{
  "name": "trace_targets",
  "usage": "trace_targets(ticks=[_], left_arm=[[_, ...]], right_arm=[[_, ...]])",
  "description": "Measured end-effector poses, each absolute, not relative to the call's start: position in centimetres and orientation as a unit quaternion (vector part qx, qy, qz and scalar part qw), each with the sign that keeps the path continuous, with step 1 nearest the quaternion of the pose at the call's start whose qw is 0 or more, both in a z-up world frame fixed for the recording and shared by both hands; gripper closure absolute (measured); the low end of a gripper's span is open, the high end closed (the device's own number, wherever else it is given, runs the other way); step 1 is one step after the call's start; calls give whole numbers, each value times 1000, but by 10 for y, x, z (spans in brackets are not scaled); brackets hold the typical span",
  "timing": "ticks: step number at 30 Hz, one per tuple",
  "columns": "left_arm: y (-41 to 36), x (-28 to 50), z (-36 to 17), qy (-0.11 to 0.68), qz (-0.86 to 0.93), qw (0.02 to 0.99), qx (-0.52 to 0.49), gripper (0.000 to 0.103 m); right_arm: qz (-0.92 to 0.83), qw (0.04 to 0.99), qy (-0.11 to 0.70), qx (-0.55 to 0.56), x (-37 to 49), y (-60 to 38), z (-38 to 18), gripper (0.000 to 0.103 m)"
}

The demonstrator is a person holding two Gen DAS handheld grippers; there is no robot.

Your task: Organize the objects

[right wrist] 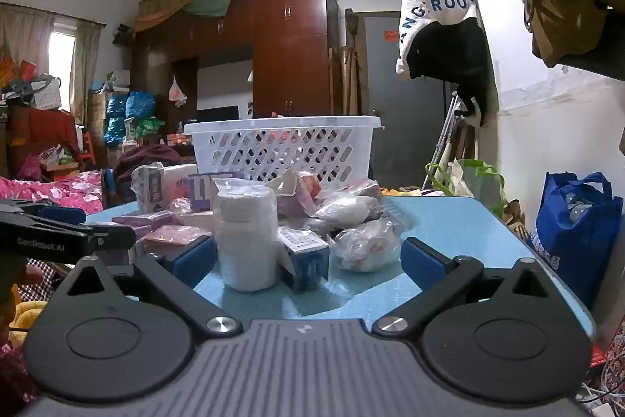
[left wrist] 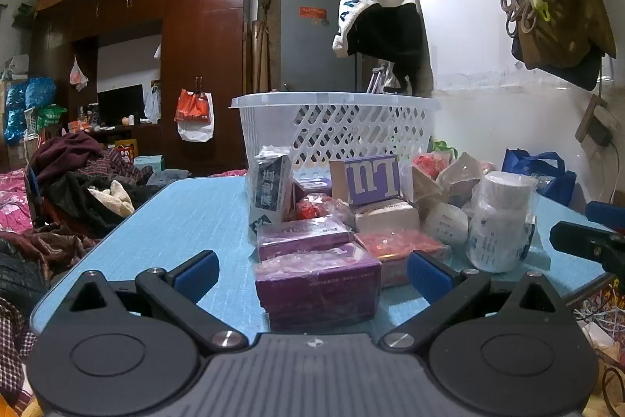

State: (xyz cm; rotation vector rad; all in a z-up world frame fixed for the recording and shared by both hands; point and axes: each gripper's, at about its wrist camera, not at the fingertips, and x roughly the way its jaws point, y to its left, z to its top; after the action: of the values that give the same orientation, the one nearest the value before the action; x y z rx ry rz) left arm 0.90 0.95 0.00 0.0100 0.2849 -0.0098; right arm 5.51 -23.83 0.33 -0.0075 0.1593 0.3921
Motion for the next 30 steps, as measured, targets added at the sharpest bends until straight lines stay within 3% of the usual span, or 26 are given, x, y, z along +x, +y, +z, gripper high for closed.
trace_targets(ticks=[30], left_arm=[[8,9,0,143,-10,990,7,0]], right_arm=[[208,976,72,1,55,-241,2,0]])
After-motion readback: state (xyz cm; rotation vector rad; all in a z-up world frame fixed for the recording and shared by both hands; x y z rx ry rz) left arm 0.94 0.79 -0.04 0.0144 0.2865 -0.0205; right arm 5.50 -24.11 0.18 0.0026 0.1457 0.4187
